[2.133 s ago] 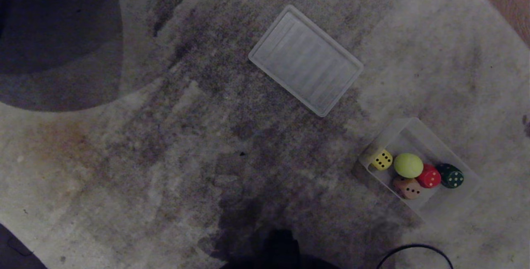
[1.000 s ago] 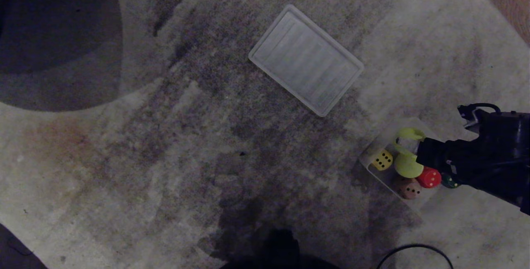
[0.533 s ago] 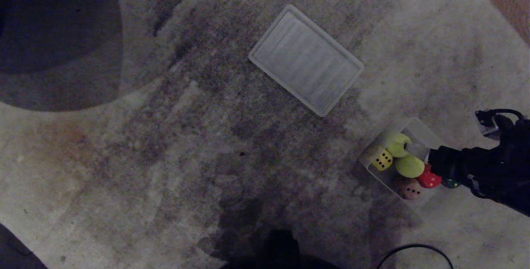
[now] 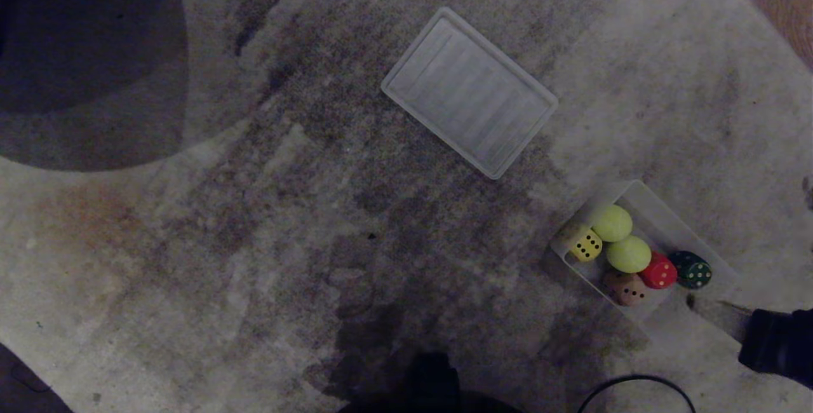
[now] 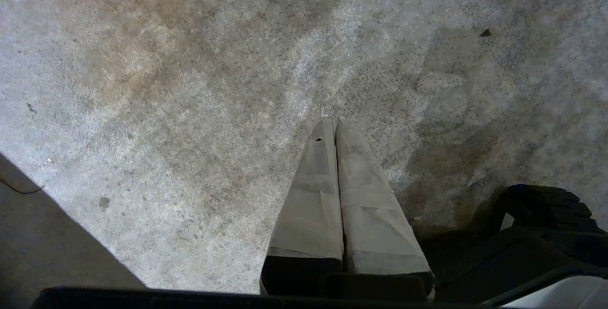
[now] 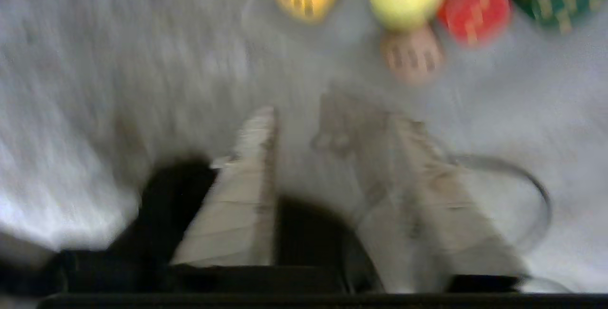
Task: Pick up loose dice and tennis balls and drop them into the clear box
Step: Close the lid
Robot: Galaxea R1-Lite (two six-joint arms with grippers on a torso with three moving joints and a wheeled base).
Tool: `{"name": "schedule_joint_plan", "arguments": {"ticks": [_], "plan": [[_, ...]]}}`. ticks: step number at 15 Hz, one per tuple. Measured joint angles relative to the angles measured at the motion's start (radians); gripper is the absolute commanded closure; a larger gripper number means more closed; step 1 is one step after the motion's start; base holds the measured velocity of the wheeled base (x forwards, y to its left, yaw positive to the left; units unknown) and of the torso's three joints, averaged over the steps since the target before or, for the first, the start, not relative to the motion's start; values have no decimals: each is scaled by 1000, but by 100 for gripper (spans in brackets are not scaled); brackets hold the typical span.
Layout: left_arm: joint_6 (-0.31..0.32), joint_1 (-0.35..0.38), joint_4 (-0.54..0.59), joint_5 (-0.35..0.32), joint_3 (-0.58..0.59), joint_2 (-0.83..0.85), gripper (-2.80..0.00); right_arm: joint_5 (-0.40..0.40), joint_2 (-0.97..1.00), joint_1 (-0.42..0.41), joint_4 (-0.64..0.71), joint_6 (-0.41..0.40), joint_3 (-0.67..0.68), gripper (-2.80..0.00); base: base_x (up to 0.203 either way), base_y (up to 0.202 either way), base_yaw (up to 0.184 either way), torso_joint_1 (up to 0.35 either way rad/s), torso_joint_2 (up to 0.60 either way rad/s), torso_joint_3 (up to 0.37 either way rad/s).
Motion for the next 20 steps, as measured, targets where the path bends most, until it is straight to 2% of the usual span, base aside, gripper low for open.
{"name": "schedule_joint_plan", "arguments": {"ticks": [4,7,8,11,16,20], "plan": [[0,0,0,0,0,0,0,-6,-391,4,418,-60,29,0,0,0,0,0,0,0],[0,0,0,0,0,0,0,-39,-627,-16,643,-107,73,0,0,0,0,0,0,0],[0,0,0,0,0,0,0,-59,-671,-22,647,-120,107,0,0,0,0,0,0,0],[0,0,0,0,0,0,0,-59,-736,-30,516,-168,179,0,0,0,0,0,0,0],[0,0,0,0,0,0,0,-34,-802,-84,511,-192,190,0,0,0,0,0,0,0],[0,0,0,0,0,0,0,-26,-963,-115,522,-209,189,0,0,0,0,0,0,0]]}}
